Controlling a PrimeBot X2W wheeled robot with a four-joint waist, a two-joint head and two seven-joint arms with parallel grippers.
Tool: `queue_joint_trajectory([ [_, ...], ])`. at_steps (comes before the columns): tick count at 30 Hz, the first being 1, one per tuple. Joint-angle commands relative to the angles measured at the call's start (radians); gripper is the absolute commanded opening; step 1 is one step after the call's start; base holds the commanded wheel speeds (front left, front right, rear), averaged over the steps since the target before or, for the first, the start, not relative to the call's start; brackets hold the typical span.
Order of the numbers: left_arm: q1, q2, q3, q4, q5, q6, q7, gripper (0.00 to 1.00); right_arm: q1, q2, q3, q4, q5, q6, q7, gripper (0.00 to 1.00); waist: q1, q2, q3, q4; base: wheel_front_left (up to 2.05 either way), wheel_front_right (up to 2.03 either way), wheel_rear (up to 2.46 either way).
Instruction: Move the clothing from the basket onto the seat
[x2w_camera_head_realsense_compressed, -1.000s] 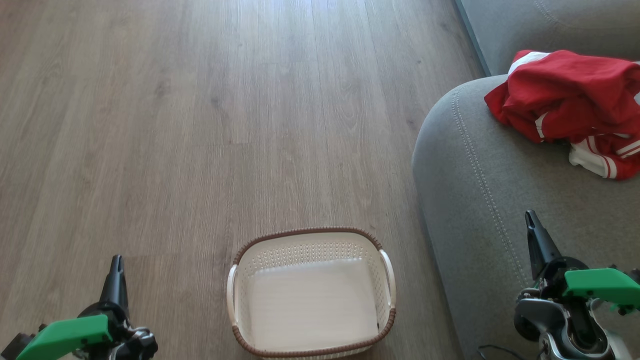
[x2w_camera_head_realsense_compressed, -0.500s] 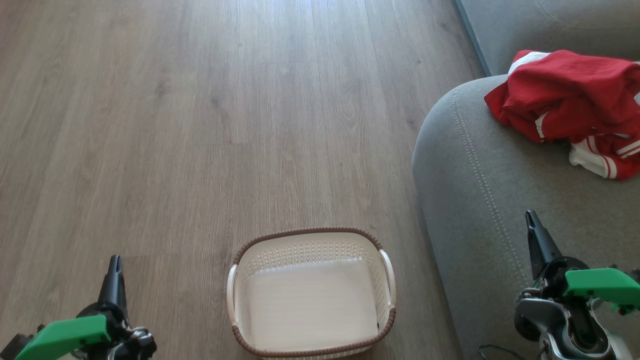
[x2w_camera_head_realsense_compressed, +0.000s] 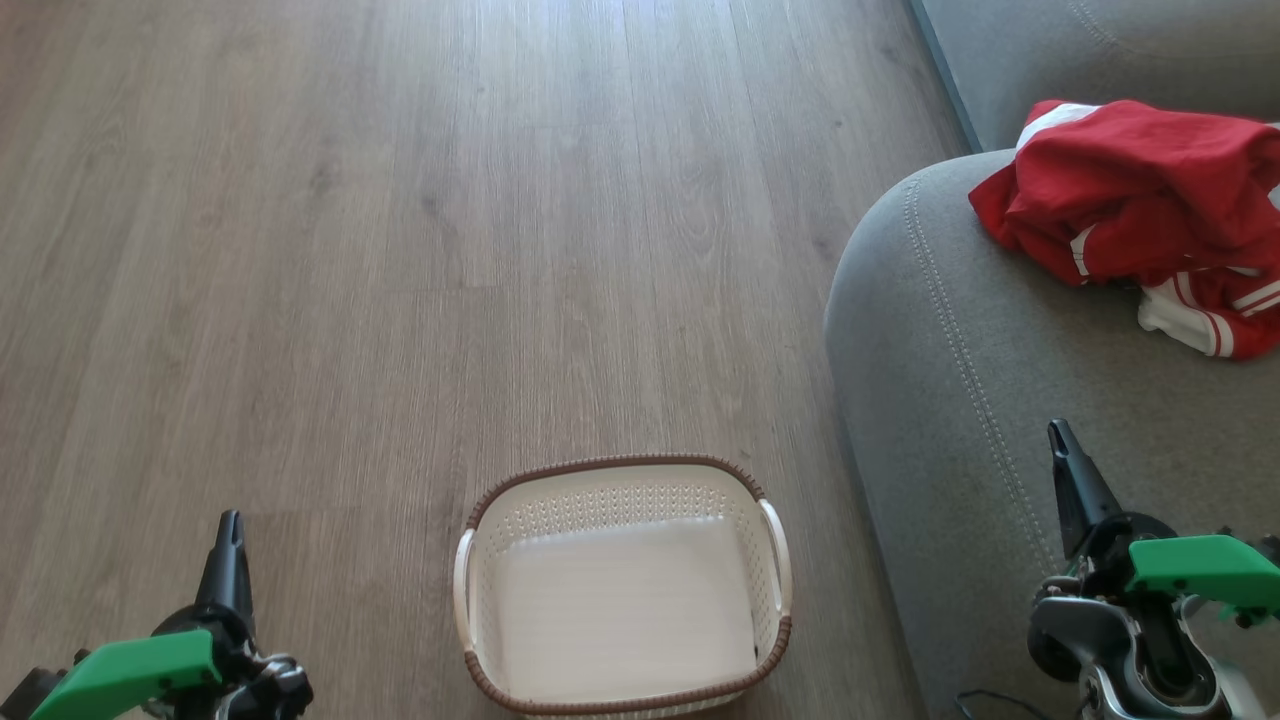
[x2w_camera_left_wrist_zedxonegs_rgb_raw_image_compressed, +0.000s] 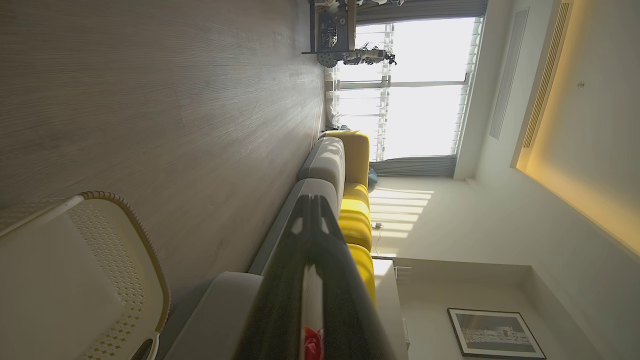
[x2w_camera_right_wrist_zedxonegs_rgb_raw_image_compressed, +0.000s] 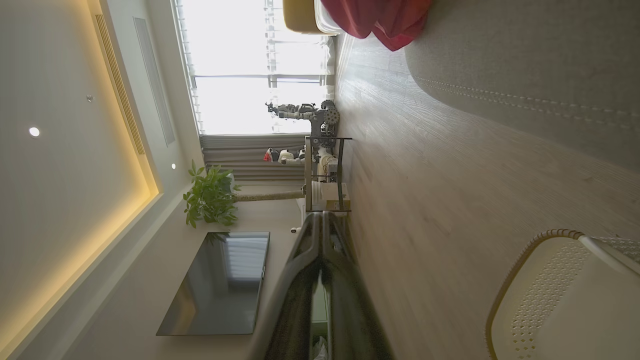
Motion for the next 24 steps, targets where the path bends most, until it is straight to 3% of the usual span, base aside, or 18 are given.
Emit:
queue_joint_trajectory([
  [1, -0.05, 0.011, 0.035, -0.037, 0.001, -0.008, 0.007, 0.0, -0.054, -0.021, 0.024, -0.041, 0.011, 0.0, -0.007, 0.0, 0.0, 0.0, 0.0, 0.0, 0.0, 0.0, 0.0],
  [24, -0.05, 0.01, 0.036, -0.037, 0.002, -0.008, 0.008, 0.0, -0.053, -0.038, 0.046, -0.043, 0.03, 0.0, -0.024, 0.0, 0.0, 0.0, 0.0, 0.0, 0.0, 0.0, 0.0],
])
